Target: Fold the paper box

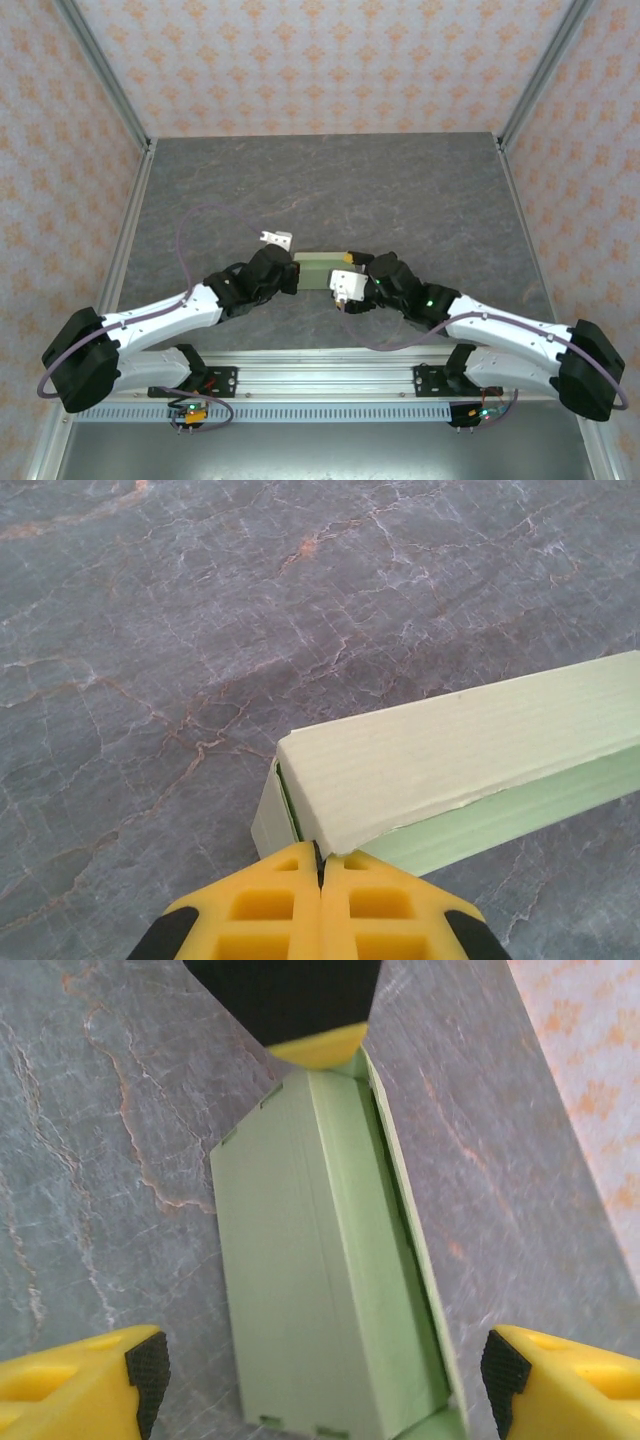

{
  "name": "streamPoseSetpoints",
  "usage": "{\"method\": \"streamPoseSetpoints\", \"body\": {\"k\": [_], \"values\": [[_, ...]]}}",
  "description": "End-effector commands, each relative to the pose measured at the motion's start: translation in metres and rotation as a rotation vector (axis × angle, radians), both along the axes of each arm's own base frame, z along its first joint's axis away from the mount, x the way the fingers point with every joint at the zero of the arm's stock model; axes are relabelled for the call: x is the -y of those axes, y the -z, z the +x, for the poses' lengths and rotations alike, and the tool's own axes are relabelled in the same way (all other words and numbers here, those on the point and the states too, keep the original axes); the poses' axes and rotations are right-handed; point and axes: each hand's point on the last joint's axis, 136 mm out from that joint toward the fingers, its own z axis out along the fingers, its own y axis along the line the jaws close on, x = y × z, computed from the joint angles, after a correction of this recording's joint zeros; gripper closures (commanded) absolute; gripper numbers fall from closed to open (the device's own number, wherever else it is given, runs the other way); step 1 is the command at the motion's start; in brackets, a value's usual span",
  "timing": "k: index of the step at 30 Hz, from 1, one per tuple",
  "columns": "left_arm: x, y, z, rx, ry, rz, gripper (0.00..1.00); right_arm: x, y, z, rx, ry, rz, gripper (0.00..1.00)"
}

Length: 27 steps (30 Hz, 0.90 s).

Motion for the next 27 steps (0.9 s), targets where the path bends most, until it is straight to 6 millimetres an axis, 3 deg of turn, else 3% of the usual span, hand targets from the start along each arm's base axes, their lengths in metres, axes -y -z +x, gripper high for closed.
{"method": "streamPoseSetpoints", "body": {"k": [1,6,11,16,22,25,27], "values": [[-0.019,0.041,-0.022,-0.104,0.038,0.144,1.0,-0.015,-0.015,0.009,0.13,-0.097,-0.04,0.17],[-0.018,0.038,-0.02,-0.09,0.035,0.135,1.0,-0.015,0.011,0.016,0.122,-0.1,-0.12,0.2],[-0.019,0.032,-0.019,-0.075,0.021,0.111,1.0,-0.012,0.05,0.017,0.092,-0.106,-0.209,0.33],[-0.02,0.014,-0.02,-0.04,0.004,0.063,0.81,-0.007,0.064,0.011,0.065,-0.105,-0.206,0.44],[-0.018,-0.022,-0.019,0.04,0.001,-0.04,0.66,-0.005,0.066,0.005,0.041,-0.1,-0.171,0.44],[-0.02,-0.031,-0.018,0.07,-0.003,-0.051,0.65,-0.008,0.051,-0.002,0.039,-0.121,-0.108,0.4],[-0.024,-0.032,-0.017,0.067,-0.015,-0.032,0.65,-0.011,0.03,-0.005,0.079,-0.141,-0.046,0.38]]}}
